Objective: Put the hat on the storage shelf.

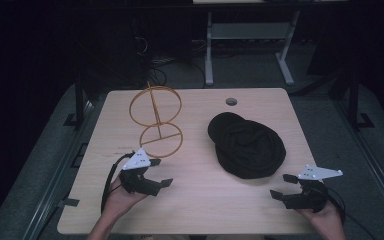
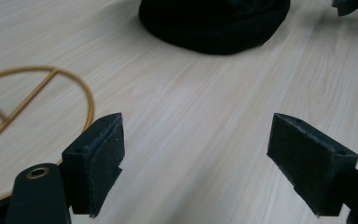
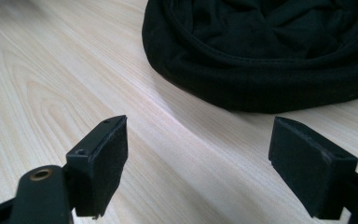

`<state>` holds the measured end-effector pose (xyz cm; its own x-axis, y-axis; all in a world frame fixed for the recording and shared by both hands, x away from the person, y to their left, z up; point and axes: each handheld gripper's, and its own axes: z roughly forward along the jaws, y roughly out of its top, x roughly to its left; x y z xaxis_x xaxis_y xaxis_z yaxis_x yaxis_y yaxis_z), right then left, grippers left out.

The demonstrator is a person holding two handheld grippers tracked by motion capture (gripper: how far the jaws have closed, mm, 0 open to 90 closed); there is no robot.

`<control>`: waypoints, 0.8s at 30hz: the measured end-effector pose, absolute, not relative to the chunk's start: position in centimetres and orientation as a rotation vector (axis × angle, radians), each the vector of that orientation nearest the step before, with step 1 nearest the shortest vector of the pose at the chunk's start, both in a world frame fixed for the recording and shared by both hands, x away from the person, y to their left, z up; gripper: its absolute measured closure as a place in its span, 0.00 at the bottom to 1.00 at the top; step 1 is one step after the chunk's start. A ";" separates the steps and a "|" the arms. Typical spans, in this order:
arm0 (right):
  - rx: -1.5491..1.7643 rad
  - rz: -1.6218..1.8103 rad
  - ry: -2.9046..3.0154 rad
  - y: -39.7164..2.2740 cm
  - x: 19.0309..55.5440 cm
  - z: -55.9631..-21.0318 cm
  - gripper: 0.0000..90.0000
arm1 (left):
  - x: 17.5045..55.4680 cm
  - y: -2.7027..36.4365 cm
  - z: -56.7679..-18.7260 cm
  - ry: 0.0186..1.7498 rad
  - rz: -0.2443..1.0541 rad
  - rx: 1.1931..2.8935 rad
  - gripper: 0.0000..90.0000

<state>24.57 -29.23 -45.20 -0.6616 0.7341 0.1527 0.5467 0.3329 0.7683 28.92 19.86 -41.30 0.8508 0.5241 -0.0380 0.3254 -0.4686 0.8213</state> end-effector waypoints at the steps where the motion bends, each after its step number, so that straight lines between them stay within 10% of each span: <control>1: 1.161 1.234 2.374 -29.2 24.6 -45.2 0.21 | 29.0 19.3 -41.2 0.610 0.267 2.102 0.20; 24: 1.156 1.242 2.357 -29.8 24.2 -44.6 0.21 | 32.0 10.5 -39.2 0.428 0.155 2.169 0.20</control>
<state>24.21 -29.82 -44.61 -0.6593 0.7378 0.1447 0.5366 0.3269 0.7779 32.02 10.50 -39.19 0.9323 0.3589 -0.0447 0.2471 -0.5418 0.8033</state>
